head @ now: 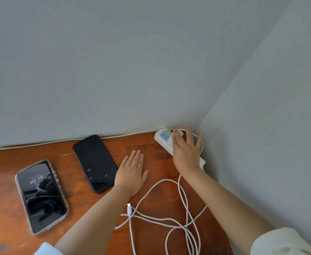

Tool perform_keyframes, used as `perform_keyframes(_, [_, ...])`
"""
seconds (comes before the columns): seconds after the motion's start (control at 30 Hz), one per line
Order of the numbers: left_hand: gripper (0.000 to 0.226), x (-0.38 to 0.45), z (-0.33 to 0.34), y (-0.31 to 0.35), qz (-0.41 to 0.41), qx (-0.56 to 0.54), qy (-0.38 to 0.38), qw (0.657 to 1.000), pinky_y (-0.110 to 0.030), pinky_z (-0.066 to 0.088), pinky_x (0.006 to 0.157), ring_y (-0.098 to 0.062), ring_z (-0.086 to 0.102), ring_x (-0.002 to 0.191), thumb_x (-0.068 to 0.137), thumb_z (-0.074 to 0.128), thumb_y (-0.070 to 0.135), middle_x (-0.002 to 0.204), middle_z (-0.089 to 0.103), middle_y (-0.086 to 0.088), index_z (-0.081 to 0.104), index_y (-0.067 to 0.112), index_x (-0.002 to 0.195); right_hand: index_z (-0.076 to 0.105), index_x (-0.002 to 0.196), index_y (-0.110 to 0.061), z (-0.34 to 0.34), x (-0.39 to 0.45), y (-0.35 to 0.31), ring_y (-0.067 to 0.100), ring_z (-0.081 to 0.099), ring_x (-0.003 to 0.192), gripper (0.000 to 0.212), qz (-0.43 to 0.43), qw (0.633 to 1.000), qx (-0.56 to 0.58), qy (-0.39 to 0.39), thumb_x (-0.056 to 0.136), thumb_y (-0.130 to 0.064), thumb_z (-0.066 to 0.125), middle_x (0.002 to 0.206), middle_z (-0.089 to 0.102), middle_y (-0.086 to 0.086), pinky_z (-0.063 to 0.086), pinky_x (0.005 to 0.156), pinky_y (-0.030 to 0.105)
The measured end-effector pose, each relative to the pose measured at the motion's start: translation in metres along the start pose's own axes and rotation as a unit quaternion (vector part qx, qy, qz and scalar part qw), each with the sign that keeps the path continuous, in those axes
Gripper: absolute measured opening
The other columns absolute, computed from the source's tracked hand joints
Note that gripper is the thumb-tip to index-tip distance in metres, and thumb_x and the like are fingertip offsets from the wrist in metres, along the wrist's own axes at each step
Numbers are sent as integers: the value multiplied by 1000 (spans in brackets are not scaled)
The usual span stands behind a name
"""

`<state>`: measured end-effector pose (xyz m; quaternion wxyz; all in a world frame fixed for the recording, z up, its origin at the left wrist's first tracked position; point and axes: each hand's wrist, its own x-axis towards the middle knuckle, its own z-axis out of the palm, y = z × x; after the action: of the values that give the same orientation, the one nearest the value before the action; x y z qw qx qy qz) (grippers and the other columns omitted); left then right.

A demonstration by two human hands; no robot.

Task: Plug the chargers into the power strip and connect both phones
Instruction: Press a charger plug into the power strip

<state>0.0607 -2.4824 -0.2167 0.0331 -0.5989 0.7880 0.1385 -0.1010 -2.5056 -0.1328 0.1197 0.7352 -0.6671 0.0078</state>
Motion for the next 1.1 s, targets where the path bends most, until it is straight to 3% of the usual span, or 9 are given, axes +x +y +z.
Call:
perform_keyframes(0.13, [61, -1, 0, 1, 1, 2, 4, 1000, -32, -8, 111, -18, -8, 142, 95, 13, 47, 155, -4, -4, -5, 14, 142, 65, 106, -1, 7, -2, -2, 40, 52, 118, 59, 7, 1000, 20, 8, 50, 4, 81, 117, 67, 9, 33, 90, 71])
perform_keyframes(0.23, [60, -1, -1, 1, 2, 2, 5, 1000, -32, -8, 111, -18, -8, 141, 95, 13, 46, 155, -4, -4, -5, 14, 142, 38, 134, -5, 11, -4, -3, 35, 20, 140, 64, 10, 998, 49, -41, 76, 2, 64, 143, 42, 12, -3, 108, 61])
perform_keyframes(0.33, [60, -1, 0, 1, 3, 2, 6, 1000, -32, -8, 112, -18, -9, 141, 95, 13, 46, 155, -5, -4, -5, 14, 142, 22, 141, -10, 14, -4, -5, 30, 0, 143, 68, 13, 997, 68, -45, 83, -2, 57, 153, 23, 9, -27, 98, 48])
perform_keyframes(0.47, [61, -1, 0, 0, 3, 3, 8, 1000, -32, -8, 112, -18, -9, 141, 94, 12, 47, 155, -5, -3, -5, 14, 142, 35, 136, -8, 7, -3, -7, 31, 9, 143, 61, 10, 998, 52, -43, 81, -7, 62, 152, 26, 7, -7, 107, 59])
perform_keyframes(0.57, [60, -2, 0, 0, 5, 3, 14, 1000, -32, -9, 111, -18, -9, 141, 94, 12, 46, 155, -5, -4, -6, 14, 142, 63, 110, -5, -1, -9, -4, 37, 48, 124, 50, -18, 999, 37, 16, 62, -6, 77, 129, 59, 13, 32, 96, 66])
perform_keyframes(0.7, [61, -2, 1, 0, 4, 2, 16, 1000, -31, -10, 109, -17, -9, 141, 94, 12, 47, 155, -5, -3, -6, 14, 142, 68, 81, 3, 5, -22, -1, 37, 68, 88, 29, -41, 977, 178, 114, 54, 7, 80, 85, 71, 21, 58, 72, 42])
perform_keyframes(0.77, [61, -2, 1, 0, 4, 2, 16, 1000, -30, -11, 108, -18, -9, 141, 94, 12, 47, 155, -5, -3, -6, 15, 142, 65, 93, 6, 8, -22, -1, 39, 66, 91, 33, 3, 971, 224, 78, 63, 5, 76, 94, 68, 26, 58, 70, 39])
perform_keyframes(0.9, [60, -3, 1, 0, 5, 2, 22, 1000, -30, -12, 107, -17, -8, 141, 94, 11, 47, 155, -4, -3, -6, 15, 142, 46, 126, 2, 12, -3, -1, 37, 41, 127, 39, 29, 971, 236, -4, 89, -9, 53, 134, 46, 25, 42, 100, 41])
perform_keyframes(1.1, [61, -3, 4, -1, 5, 4, 24, 1000, -29, -14, 105, -17, -9, 141, 94, 11, 48, 155, -5, -3, -7, 15, 142, 45, 127, -2, 20, 1, 0, 33, 33, 134, 35, 33, 975, 217, -26, 93, -13, 46, 140, 42, 21, 35, 107, 39])
